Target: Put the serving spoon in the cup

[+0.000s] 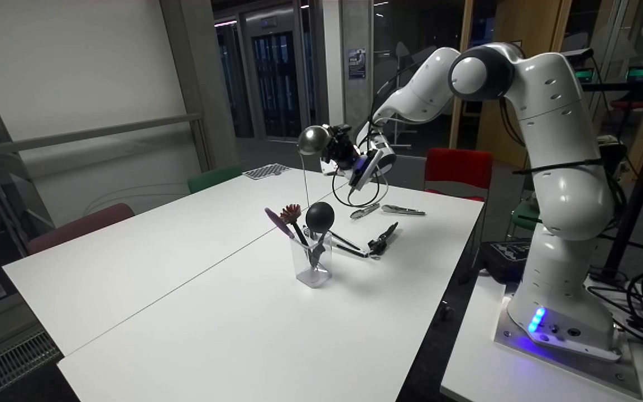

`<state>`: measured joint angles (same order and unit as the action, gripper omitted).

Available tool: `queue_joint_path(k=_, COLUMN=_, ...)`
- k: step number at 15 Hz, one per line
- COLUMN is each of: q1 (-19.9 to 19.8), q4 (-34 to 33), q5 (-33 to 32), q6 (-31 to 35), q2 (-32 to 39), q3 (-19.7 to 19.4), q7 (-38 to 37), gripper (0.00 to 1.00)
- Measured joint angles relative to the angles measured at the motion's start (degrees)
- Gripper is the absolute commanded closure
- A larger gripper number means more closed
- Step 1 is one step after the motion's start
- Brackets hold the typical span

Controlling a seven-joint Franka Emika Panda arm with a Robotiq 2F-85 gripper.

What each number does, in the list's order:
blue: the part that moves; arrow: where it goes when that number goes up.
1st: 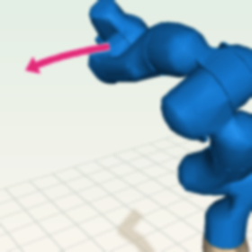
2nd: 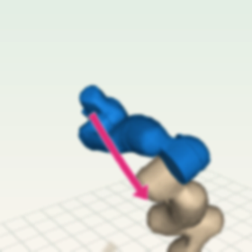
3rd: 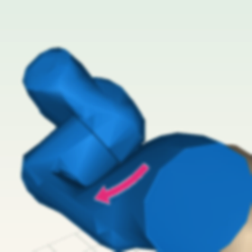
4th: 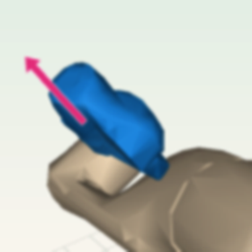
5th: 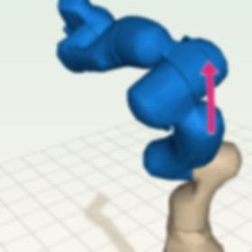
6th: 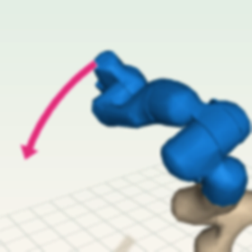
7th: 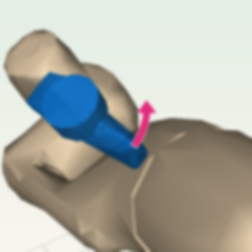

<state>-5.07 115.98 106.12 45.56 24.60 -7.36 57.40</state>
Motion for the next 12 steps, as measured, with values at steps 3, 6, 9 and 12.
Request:
queue_joint_path(k=3, q1=-0.1, q4=-0.3, q5=0.0, q6=0.0, q2=0.6, q3=0.2, q7=-1.4, gripper=1.00)
queue_joint_path(k=6, q1=-0.4, q4=-0.5, q5=0.1, q6=0.0, q2=2.1, q3=0.1, q7=-2.6, gripper=1.00)
queue_joint_path(k=9, q1=-1.1, q4=-0.9, q5=0.2, q6=0.0, q2=4.1, q3=0.0, q7=-3.4, gripper=1.00)
queue_joint_path(k=12, q1=-1.9, q4=-2.0, q5=0.4, q6=0.0, q2=6.4, q3=-0.1, q7=-4.4, gripper=1.00)
